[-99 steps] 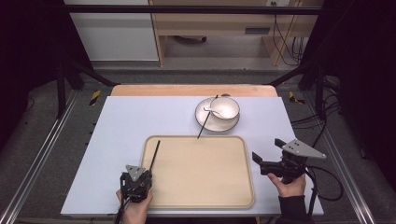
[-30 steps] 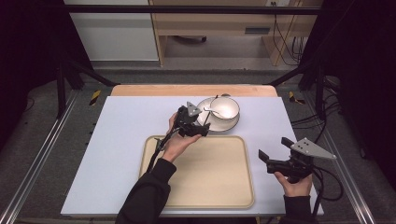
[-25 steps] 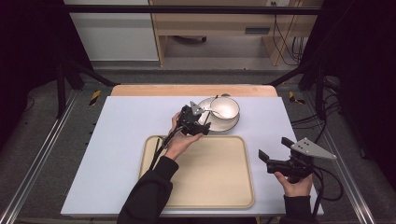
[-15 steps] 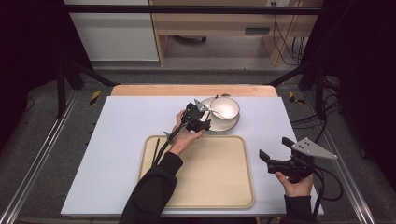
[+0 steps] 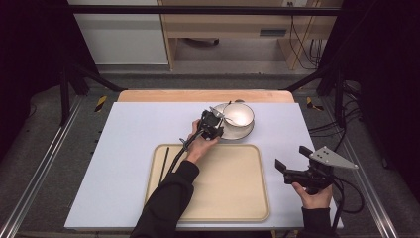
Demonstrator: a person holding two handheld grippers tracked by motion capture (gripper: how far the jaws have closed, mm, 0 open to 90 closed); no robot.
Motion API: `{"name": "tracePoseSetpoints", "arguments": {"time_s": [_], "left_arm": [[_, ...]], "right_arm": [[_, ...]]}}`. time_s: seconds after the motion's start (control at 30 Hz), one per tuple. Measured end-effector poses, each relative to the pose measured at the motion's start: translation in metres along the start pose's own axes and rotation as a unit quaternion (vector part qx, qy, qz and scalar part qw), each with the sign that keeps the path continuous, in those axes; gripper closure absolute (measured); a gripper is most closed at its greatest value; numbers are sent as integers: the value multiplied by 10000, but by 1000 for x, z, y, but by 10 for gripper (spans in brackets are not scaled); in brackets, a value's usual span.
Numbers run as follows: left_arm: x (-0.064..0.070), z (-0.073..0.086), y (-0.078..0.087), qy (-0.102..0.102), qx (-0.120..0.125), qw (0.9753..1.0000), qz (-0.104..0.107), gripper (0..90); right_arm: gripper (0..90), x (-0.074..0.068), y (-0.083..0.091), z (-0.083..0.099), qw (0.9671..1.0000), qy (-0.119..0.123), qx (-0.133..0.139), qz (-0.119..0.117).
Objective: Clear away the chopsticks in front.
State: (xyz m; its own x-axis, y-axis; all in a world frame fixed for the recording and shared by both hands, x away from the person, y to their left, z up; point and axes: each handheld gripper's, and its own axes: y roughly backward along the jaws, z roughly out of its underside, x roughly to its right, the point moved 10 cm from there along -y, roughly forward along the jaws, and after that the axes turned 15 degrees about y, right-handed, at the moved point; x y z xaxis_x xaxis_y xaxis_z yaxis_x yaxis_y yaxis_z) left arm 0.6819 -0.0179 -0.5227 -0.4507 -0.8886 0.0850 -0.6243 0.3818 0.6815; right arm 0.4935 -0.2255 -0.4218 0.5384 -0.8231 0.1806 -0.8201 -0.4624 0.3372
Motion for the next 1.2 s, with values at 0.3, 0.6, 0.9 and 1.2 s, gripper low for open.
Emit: {"name": "tracePoseSetpoints", "arguments": {"time_s": [0.3,0.6,0.9,1.2], "left_arm": [[1,-1,-1,238,83,9997,-46,803],[-6,-3,2,514,113,9985,-139,850],[-9,-6,13,576,228,9981,-66,854],[-29,-8,43,696,443,9964,-178,855]], "right_arm": [[27,-1,-1,0,10000,3,-8,-13],[27,-1,0,0,10000,19,-30,-4],[28,1,0,1,10000,16,-19,14],[27,0,-1,1,10000,37,-4,9]]}}
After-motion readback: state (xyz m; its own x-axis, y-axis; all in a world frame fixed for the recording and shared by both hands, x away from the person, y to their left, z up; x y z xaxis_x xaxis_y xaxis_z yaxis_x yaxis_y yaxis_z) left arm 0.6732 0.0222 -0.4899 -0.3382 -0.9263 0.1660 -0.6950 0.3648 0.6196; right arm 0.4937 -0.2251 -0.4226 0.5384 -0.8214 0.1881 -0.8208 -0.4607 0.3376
